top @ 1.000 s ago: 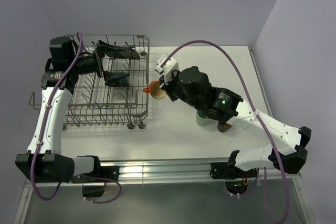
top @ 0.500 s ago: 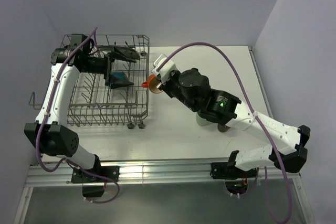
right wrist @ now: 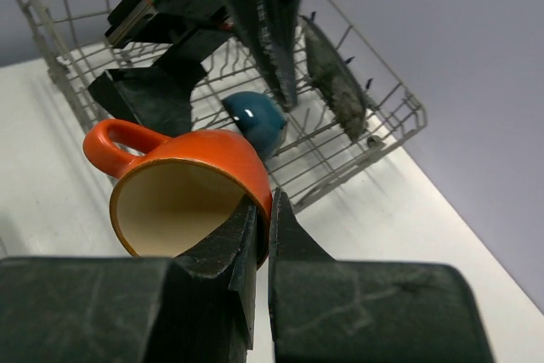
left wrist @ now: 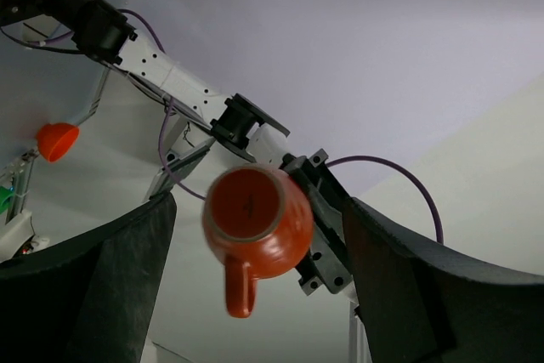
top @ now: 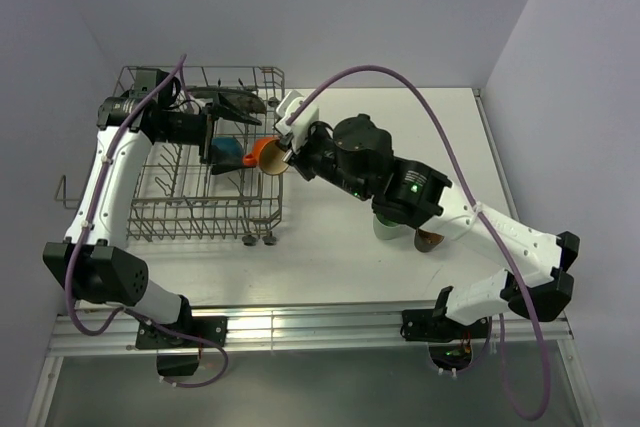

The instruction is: Load the mixed dishes into the dish rack

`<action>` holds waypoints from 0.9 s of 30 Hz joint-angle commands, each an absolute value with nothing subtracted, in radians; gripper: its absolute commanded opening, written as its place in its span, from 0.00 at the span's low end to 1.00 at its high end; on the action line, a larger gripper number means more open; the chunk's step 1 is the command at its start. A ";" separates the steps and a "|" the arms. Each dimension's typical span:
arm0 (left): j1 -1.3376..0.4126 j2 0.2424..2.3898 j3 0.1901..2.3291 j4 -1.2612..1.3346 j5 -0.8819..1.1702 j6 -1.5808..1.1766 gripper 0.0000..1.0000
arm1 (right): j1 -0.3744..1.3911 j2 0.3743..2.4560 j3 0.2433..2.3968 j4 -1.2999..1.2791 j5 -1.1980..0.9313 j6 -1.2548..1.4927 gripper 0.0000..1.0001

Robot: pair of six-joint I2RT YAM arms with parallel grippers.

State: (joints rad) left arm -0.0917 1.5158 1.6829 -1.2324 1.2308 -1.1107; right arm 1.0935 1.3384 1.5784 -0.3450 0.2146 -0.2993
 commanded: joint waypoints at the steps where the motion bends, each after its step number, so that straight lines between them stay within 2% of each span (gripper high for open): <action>1: -0.106 1.453 1.671 -1.098 1.227 -1.215 0.85 | 1.100 1.354 1.620 -0.275 0.150 -0.262 0.00; 13: -0.112 1.391 1.603 -1.005 1.221 -1.308 0.82 | 1.100 1.411 1.647 -0.250 0.124 -0.264 0.00; 27: -0.112 1.284 1.480 -0.757 1.236 -1.491 0.67 | 1.098 1.451 1.666 -0.248 0.110 -0.272 0.00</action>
